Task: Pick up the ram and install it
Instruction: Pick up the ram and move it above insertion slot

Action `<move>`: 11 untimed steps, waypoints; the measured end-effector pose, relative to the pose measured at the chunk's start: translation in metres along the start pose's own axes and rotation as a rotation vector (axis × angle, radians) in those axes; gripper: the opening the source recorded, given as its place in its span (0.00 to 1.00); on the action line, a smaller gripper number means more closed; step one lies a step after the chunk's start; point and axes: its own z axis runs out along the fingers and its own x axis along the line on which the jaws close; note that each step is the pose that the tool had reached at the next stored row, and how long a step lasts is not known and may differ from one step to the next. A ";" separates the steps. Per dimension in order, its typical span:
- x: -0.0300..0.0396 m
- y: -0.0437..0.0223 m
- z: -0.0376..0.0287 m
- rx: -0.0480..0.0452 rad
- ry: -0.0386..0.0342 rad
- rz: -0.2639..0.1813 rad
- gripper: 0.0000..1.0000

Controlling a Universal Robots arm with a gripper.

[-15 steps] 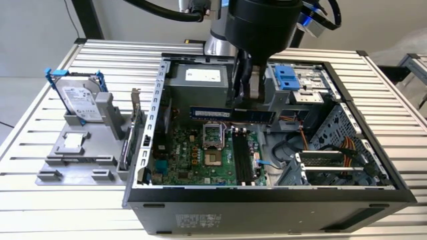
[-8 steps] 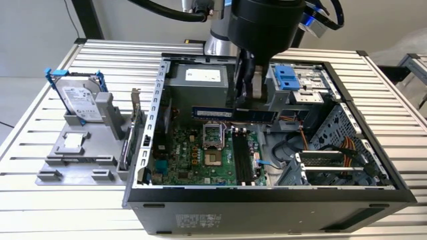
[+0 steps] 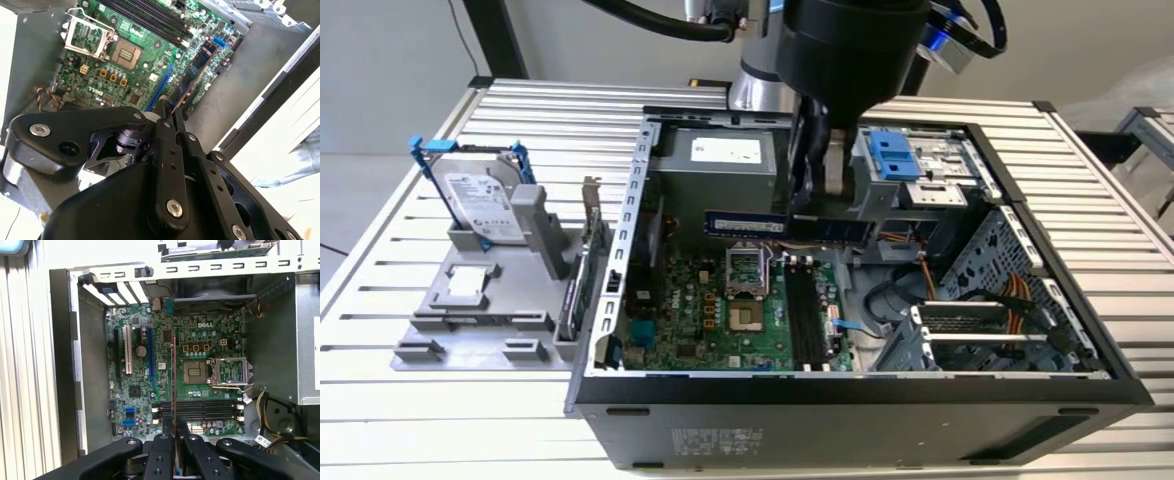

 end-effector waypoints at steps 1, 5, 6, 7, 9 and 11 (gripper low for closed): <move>-0.0008 0.0001 -0.0001 0.0000 0.0001 0.000 0.00; -0.0048 0.0004 -0.0003 0.0000 0.0000 0.001 0.00; -0.0060 0.0005 -0.0003 -0.0001 -0.0001 0.002 0.00; -0.0071 0.0006 -0.0004 -0.0001 0.0000 0.002 0.00; -0.0094 0.0007 -0.0005 -0.0002 0.0000 0.003 0.00; -0.0117 0.0009 -0.0006 -0.0002 -0.0001 0.003 0.00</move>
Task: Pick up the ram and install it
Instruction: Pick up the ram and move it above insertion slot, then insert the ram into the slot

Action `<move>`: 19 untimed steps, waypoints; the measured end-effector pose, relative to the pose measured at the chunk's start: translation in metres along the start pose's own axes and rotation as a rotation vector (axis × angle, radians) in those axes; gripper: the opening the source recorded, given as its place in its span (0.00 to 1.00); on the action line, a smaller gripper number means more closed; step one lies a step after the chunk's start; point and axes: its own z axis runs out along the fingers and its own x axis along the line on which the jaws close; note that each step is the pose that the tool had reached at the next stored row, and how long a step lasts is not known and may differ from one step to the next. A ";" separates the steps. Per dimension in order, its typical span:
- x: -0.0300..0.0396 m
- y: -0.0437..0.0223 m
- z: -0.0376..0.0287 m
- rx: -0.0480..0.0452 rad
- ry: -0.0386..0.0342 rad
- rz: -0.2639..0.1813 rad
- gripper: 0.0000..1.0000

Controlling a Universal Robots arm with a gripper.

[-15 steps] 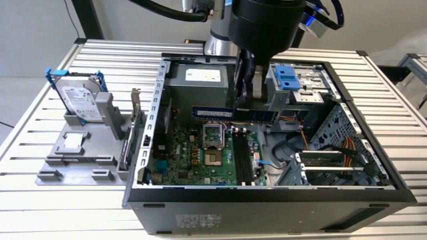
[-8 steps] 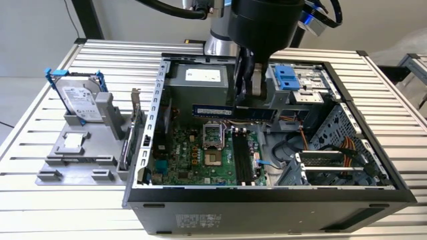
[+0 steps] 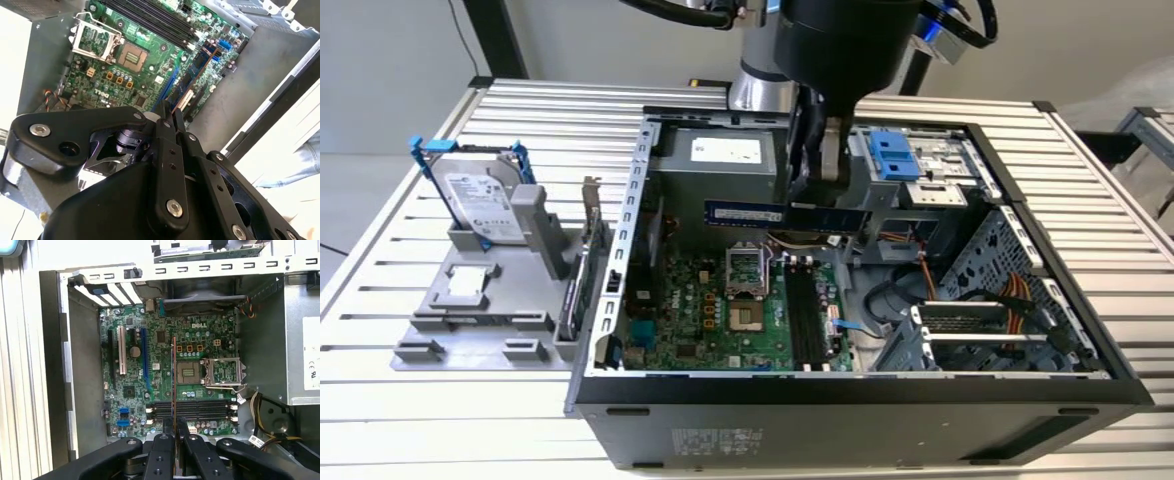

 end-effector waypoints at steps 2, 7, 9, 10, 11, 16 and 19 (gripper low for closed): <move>-0.0024 0.0002 -0.0001 -0.0001 0.0000 0.001 0.00; -0.0079 0.0006 -0.0004 -0.0001 -0.0001 0.001 0.00; -0.0099 0.0008 -0.0006 -0.0001 -0.0001 0.002 0.00; -0.0108 0.0009 -0.0006 -0.0001 0.0000 0.002 0.00; -0.0118 0.0010 -0.0007 -0.0001 -0.0001 0.002 0.00; -0.0171 0.0014 -0.0010 -0.0001 0.0000 0.002 0.00; -0.0215 0.0017 -0.0012 -0.0001 -0.0001 0.002 0.00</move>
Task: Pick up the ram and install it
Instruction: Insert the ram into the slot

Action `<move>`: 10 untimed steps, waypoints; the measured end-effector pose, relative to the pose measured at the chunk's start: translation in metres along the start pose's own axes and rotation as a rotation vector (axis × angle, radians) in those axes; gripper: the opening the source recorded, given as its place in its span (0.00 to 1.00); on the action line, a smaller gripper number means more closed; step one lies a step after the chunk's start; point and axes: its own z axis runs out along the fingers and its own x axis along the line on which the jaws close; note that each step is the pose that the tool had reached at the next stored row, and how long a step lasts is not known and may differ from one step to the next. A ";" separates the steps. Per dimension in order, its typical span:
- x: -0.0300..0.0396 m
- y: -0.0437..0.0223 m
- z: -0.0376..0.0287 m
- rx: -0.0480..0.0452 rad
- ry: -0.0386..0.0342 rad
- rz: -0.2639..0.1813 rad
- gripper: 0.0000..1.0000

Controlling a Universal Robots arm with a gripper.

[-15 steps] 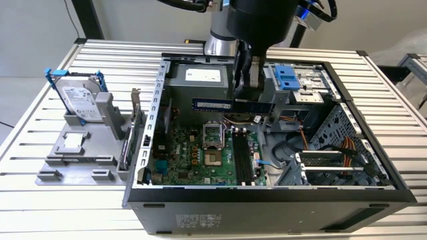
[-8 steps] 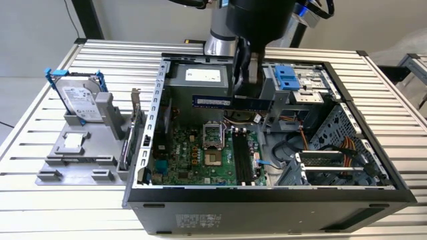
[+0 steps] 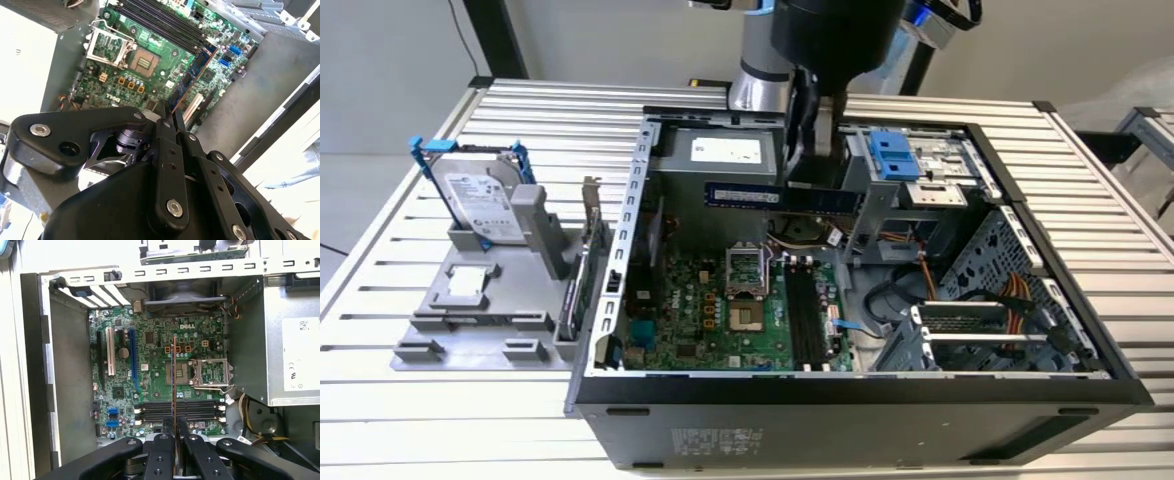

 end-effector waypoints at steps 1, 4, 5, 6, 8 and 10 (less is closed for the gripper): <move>-0.0014 0.0001 -0.0001 0.0000 0.0001 0.000 0.00; -0.0044 0.0004 -0.0002 0.0001 0.0001 -0.002 0.00; -0.0053 0.0005 -0.0003 0.0003 0.0001 -0.004 0.00; -0.0063 0.0006 -0.0003 0.0004 0.0001 -0.007 0.00; -0.0083 0.0007 -0.0005 0.0006 0.0003 -0.012 0.00; -0.0092 0.0007 -0.0005 0.0009 0.0004 -0.015 0.00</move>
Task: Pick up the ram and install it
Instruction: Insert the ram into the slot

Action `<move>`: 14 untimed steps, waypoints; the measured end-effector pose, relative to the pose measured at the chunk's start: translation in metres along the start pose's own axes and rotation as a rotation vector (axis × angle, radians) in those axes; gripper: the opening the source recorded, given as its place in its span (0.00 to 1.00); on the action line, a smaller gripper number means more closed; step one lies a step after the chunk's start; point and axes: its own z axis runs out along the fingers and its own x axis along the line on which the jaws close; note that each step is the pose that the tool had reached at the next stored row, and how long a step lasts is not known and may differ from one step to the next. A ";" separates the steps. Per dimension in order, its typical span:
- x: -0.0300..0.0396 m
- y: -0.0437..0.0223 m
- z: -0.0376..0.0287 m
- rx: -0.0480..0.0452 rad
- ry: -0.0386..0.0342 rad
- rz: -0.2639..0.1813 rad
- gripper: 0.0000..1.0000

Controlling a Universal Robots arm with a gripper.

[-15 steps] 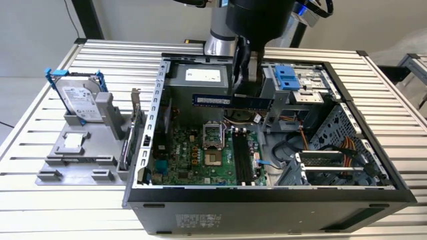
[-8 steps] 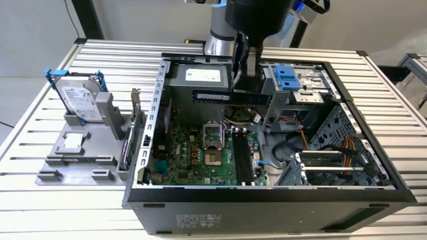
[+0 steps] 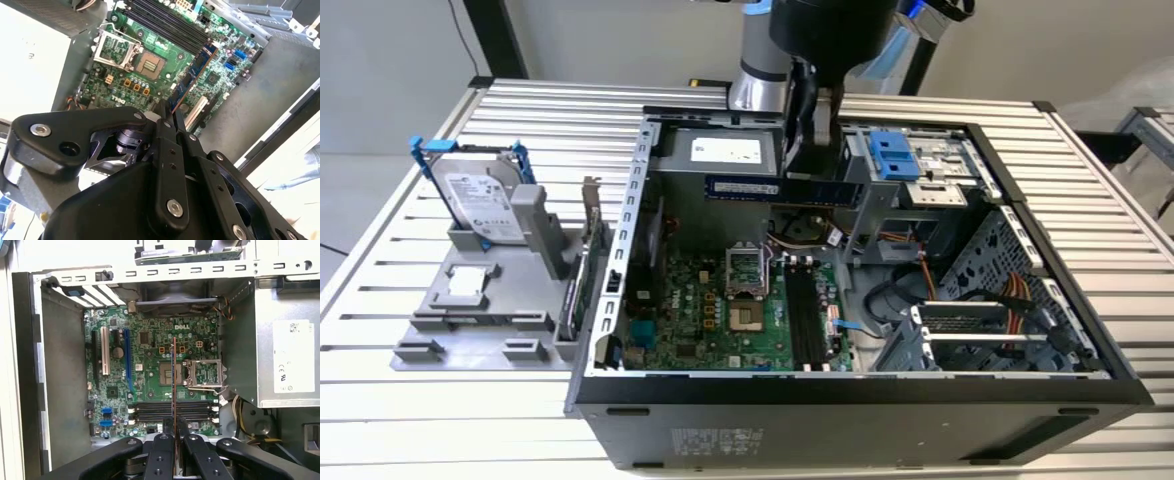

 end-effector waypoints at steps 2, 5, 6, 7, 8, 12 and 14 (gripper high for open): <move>0.0000 0.0001 0.0000 0.0000 0.0000 0.000 0.00; -0.0001 0.0001 0.0000 0.0001 0.0000 0.000 0.00; -0.0002 0.0001 0.0000 0.0000 0.0000 0.000 0.00; -0.0002 0.0001 0.0000 0.0000 0.0000 0.000 0.00; -0.0003 0.0001 0.0000 0.0000 0.0000 0.000 0.00; -0.0013 0.0002 0.0000 0.0000 -0.0001 0.000 0.00; -0.0017 0.0002 -0.0001 0.0000 0.0000 0.000 0.00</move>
